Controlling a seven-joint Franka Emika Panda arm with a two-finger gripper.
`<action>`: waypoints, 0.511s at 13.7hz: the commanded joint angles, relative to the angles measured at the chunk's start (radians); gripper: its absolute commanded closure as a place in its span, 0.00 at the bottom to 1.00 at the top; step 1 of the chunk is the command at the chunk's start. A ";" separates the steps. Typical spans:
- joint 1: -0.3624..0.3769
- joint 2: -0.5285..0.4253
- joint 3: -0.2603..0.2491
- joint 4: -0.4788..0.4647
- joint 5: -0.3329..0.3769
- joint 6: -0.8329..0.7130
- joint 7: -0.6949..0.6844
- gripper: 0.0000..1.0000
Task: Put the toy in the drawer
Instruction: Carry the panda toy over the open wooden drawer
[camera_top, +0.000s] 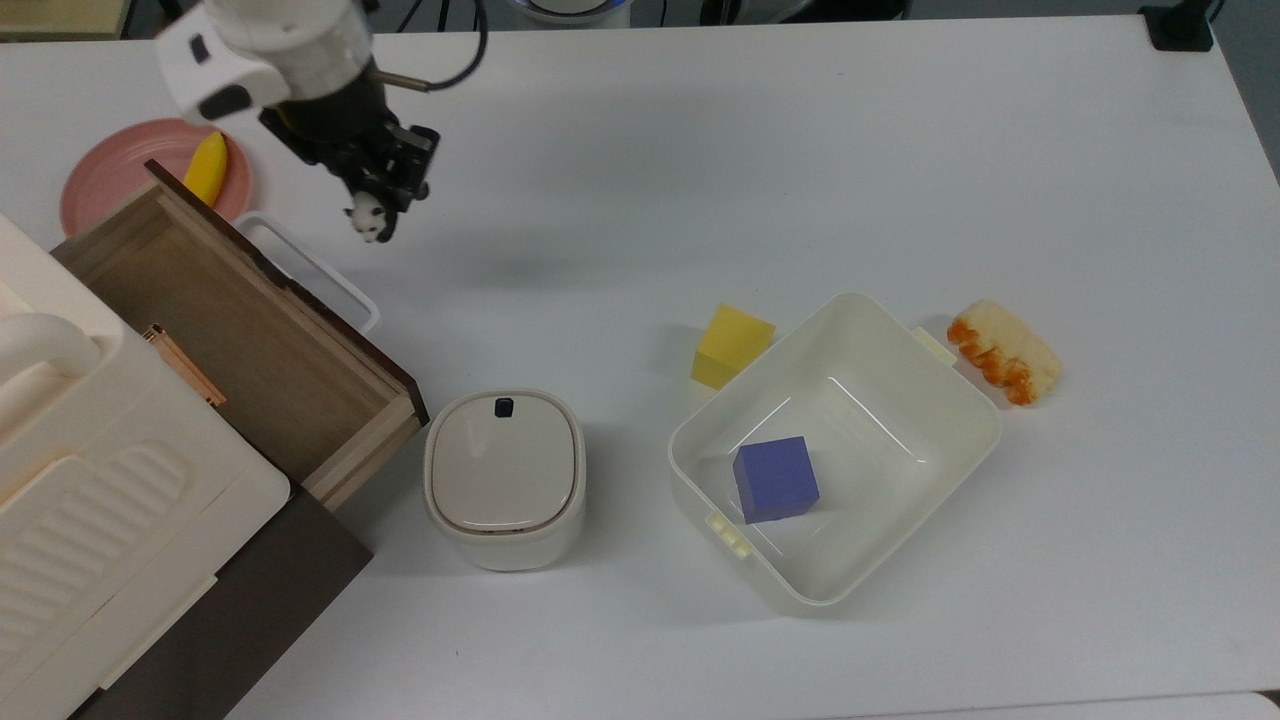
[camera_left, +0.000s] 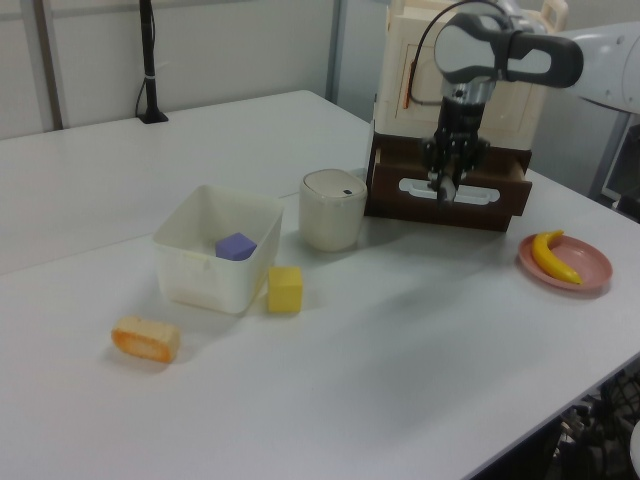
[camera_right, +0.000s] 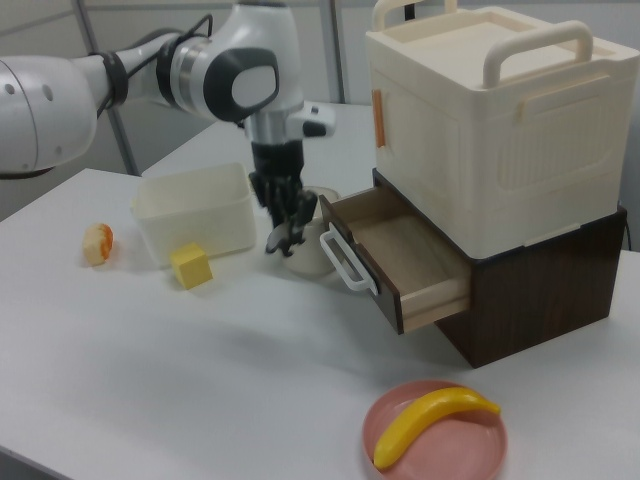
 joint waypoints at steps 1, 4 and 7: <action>-0.041 0.012 -0.009 0.060 0.006 0.173 -0.055 0.87; -0.058 0.026 -0.010 0.055 -0.001 0.372 -0.098 0.73; -0.083 0.037 -0.010 0.046 -0.040 0.443 -0.172 0.29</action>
